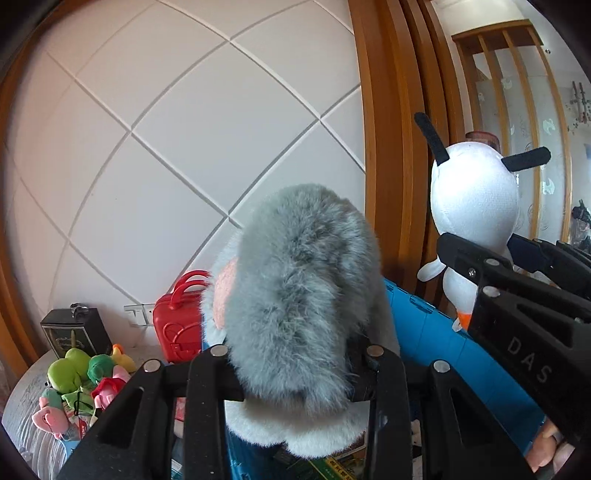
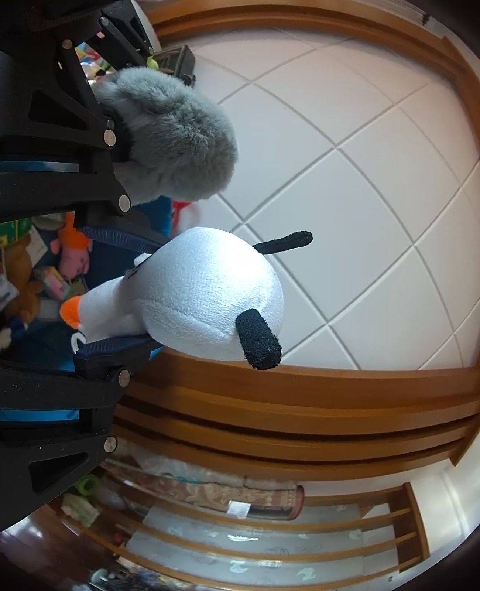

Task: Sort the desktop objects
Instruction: 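Lift both plushes and carry them over the blue crate, then open both tools to drop the plushes into the blue crate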

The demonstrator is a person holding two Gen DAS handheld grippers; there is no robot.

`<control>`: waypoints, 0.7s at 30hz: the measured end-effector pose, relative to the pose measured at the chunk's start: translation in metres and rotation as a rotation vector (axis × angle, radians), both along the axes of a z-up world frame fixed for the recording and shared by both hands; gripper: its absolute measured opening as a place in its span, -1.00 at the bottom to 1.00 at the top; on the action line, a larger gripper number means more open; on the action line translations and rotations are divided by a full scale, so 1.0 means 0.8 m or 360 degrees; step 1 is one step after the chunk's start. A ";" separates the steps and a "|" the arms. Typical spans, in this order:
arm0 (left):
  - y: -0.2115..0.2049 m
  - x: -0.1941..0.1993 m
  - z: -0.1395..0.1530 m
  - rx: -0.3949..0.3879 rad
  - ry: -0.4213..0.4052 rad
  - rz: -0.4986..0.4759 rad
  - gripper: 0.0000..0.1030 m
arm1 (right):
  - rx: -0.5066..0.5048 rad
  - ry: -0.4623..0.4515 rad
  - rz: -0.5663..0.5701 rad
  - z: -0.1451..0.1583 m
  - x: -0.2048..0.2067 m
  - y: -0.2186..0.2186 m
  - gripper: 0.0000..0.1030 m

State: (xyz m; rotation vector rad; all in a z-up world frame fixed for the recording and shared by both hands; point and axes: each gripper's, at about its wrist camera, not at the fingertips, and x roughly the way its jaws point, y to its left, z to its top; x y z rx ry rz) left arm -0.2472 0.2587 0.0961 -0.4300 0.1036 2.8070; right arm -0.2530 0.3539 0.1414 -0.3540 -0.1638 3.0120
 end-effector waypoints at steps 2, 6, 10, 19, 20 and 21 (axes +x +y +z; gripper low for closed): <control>0.023 -0.010 -0.002 -0.0038 -0.0003 0.0025 -0.34 | 0.0007 -0.0026 0.0007 -0.006 -0.020 0.021 -0.20; 0.046 -0.033 -0.013 -0.0071 -0.0029 0.0070 -0.31 | 0.0010 -0.0071 0.0037 -0.024 -0.061 0.047 -0.20; 0.057 -0.052 -0.020 -0.0080 -0.0068 0.0111 -0.28 | -0.0001 -0.0080 0.0050 -0.039 -0.092 0.062 -0.20; 0.063 -0.073 -0.030 -0.0107 -0.0099 0.0215 0.29 | -0.0023 -0.0137 0.0115 -0.057 -0.130 0.074 0.31; 0.063 -0.073 -0.029 -0.0105 -0.0099 0.0215 0.31 | -0.0021 -0.0131 0.0127 -0.057 -0.130 0.074 0.40; 0.062 -0.073 -0.029 -0.0101 -0.0105 0.0209 0.31 | -0.0012 -0.0127 0.0132 -0.056 -0.130 0.072 0.52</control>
